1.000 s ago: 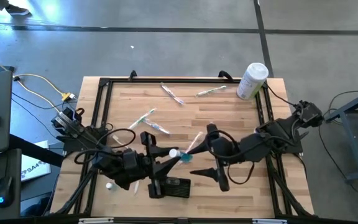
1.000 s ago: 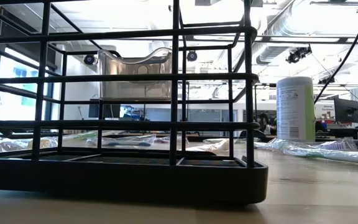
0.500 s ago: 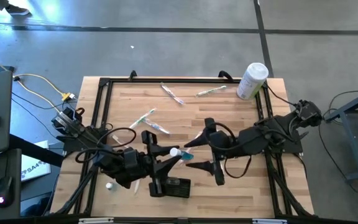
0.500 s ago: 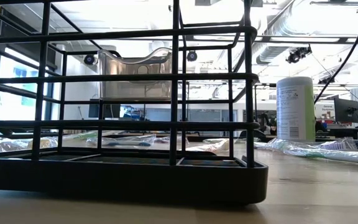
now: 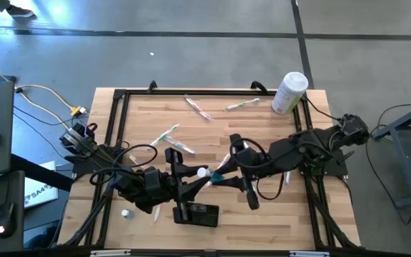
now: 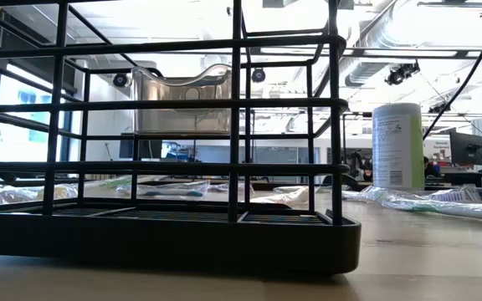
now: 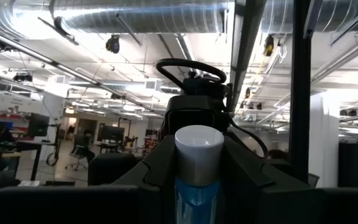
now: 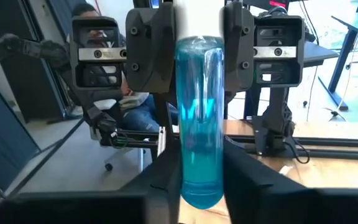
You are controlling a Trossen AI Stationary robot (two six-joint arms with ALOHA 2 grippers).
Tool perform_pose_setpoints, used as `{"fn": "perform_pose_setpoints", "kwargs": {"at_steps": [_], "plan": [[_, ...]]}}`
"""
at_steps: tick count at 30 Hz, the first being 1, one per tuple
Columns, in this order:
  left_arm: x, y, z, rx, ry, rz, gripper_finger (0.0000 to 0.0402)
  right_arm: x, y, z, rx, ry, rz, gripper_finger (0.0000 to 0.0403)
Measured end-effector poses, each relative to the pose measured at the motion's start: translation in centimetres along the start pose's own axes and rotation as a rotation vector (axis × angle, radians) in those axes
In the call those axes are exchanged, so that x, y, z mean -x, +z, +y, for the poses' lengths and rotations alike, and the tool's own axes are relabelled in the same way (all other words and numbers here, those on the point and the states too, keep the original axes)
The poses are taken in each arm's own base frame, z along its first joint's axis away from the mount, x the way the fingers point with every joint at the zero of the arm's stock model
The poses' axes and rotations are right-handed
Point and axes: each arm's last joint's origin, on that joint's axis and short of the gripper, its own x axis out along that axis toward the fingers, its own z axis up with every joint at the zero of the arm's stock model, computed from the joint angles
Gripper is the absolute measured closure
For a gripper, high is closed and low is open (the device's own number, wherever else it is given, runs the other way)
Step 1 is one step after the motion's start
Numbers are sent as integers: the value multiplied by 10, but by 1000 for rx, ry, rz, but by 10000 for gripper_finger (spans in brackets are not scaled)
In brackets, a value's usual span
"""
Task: Pick & Place toothbrushing station
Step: Put the right blue mouthwash into the black wire organizer
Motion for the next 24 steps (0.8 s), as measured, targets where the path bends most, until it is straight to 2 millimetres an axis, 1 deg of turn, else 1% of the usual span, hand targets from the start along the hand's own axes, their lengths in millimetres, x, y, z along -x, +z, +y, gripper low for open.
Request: {"fn": "perform_pose_setpoints", "kwargs": {"at_steps": [5, 6, 8, 12, 15, 19, 24], "plan": [[0, -3, -1, -29, -9, 24, 310, 0, -2, 0, 34, 0, 25, 336], [0, -4, -1, -33, -10, 29, 305, 0, -3, 0, 42, 0, 28, 336], [0, -5, -2, -45, -13, 40, 277, 1, -4, 0, 60, 0, 42, 336], [0, -10, -3, -85, -6, 86, 205, 1, -11, -1, 87, 12, 116, 336], [3, -13, -5, -108, 36, 139, 174, 2, -16, -2, 98, 9, 169, 336], [5, -14, -10, -146, 55, 218, 164, 3, -23, -3, 112, 1, 244, 336], [3, 2, -21, -141, 24, 402, 162, 6, -32, -5, 101, 19, 345, 336]]}}
